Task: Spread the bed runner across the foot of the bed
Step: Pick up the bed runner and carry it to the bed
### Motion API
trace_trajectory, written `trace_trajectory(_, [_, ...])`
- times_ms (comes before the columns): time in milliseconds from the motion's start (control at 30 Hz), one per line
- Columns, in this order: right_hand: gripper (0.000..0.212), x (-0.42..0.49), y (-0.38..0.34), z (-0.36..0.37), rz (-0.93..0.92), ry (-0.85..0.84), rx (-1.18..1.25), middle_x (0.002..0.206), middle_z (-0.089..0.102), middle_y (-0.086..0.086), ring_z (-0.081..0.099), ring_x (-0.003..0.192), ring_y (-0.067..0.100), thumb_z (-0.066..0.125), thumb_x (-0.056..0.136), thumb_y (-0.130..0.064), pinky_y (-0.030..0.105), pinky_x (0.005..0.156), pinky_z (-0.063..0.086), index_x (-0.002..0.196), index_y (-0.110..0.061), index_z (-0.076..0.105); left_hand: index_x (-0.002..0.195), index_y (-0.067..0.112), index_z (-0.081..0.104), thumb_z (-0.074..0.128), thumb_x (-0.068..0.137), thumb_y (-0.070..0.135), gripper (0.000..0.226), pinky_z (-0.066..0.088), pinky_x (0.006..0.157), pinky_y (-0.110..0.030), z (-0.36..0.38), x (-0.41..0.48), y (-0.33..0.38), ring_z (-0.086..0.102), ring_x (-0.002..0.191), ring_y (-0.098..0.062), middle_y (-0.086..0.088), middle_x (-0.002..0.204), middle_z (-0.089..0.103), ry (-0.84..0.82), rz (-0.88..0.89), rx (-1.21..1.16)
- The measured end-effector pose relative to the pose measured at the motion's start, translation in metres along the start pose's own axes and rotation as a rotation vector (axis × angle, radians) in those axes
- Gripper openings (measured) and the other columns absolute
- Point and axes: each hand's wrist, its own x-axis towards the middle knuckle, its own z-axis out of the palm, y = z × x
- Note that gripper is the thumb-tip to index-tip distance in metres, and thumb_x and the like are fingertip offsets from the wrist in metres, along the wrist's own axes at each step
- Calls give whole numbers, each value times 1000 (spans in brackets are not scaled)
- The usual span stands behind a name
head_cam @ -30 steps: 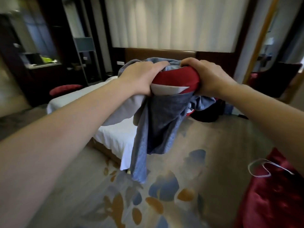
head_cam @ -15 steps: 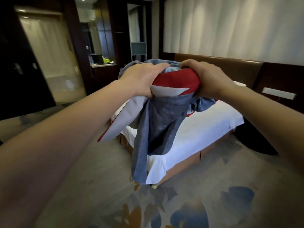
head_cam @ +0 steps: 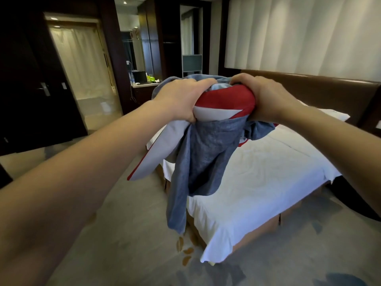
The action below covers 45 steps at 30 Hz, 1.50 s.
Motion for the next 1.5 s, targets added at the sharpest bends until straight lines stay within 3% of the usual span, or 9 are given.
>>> trace_trajectory(400, [82, 136, 66, 95, 41, 18, 3, 115, 60, 12, 56, 100, 36, 82, 60, -30, 40, 81, 46, 129, -37, 38, 138, 36, 28, 80, 57, 40, 96, 54, 78, -47, 94, 106, -117, 61, 106, -34, -7, 120, 61, 0, 18, -11])
trace_trajectory(600, [82, 208, 118, 143, -7, 7, 6, 116, 60, 11, 57, 102, 35, 82, 60, -30, 45, 84, 49, 128, -39, 37, 139, 35, 29, 81, 58, 40, 97, 53, 81, -47, 146, 167, -162, 59, 108, -34, -7, 123, 60, 18, -12, 16])
trace_trajectory(1033, [80, 337, 212, 200, -49, -3, 7, 115, 60, 13, 58, 99, 35, 82, 61, -27, 43, 85, 48, 127, -35, 38, 141, 35, 29, 84, 57, 39, 100, 50, 86, -47, 213, 287, -239, 56, 114, -33, -6, 128, 58, 3, -71, 16])
trace_trajectory(1500, [79, 429, 239, 278, 113, -18, -46, 113, 61, 9, 58, 98, 34, 82, 60, -29, 46, 85, 49, 126, -37, 40, 141, 35, 27, 82, 56, 37, 101, 52, 82, -44, 306, 372, -344, 59, 108, -34, -7, 124, 60, 26, 67, -21])
